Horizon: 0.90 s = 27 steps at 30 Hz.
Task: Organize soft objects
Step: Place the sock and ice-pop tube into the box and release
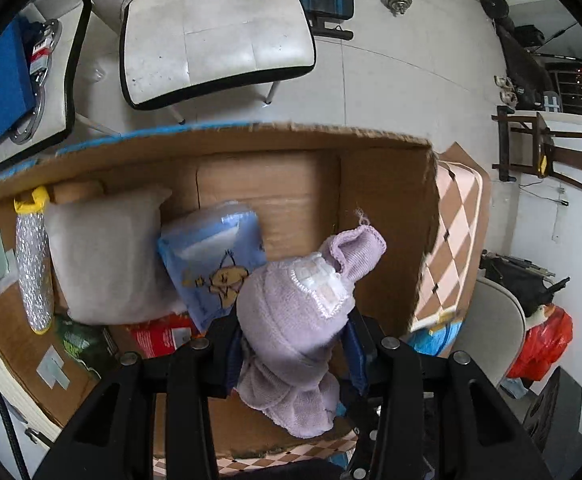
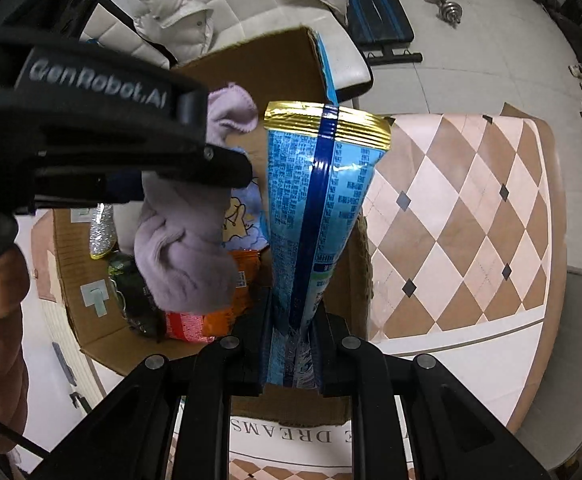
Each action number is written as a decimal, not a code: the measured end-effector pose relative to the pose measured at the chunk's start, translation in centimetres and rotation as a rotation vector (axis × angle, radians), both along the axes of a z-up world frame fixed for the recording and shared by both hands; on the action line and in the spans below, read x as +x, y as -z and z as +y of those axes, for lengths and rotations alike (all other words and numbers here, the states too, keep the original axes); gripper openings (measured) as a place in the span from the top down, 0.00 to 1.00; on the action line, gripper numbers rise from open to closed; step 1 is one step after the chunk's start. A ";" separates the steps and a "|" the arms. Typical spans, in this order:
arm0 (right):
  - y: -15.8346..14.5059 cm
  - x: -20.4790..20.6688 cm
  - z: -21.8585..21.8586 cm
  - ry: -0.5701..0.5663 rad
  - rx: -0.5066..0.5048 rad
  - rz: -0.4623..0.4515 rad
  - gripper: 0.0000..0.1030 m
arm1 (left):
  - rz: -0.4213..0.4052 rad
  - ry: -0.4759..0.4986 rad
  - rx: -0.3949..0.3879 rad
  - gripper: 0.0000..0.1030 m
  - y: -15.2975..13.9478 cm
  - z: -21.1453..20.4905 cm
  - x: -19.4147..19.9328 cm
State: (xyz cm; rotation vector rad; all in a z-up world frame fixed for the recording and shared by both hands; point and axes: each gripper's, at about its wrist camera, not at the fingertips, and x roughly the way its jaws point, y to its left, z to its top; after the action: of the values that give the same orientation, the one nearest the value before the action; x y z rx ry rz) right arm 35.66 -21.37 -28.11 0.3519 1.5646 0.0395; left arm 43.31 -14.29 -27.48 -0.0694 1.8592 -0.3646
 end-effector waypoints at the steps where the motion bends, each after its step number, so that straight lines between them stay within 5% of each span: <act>1: 0.3 0.2 0.0 0.000 0.004 0.010 0.82 | 0.001 0.001 0.003 0.60 0.0 -0.1 0.2; 4: 0.3 0.5 0.0 -0.005 0.005 0.025 0.79 | 0.002 -0.009 -0.005 0.49 -0.3 -0.3 0.7; 8: -0.1 0.6 -0.1 -0.009 0.006 0.033 0.50 | -0.037 -0.005 0.000 0.35 -1.3 -0.5 1.6; 11: -0.6 0.5 -0.2 -0.009 0.001 0.029 0.47 | -0.065 0.005 0.017 0.32 -2.1 -0.5 1.8; 13: -1.0 0.3 -0.2 -0.012 -0.007 0.026 0.44 | -0.101 0.015 0.037 0.18 -2.8 -0.2 1.5; 18: -2.6 -0.5 0.0 -0.031 -0.058 -0.006 0.26 | -0.196 0.007 0.050 0.12 -4.9 2.3 -0.6; 27: -4.3 -3.6 1.3 -0.052 -0.147 -0.073 0.24 | -0.363 -0.074 0.135 0.12 -6.5 10.2 -8.0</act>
State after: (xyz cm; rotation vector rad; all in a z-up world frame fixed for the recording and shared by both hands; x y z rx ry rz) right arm 32.05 -20.06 -23.82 0.1926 1.4941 -0.0222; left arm 35.36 -4.14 -21.00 0.0190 1.5129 -0.1849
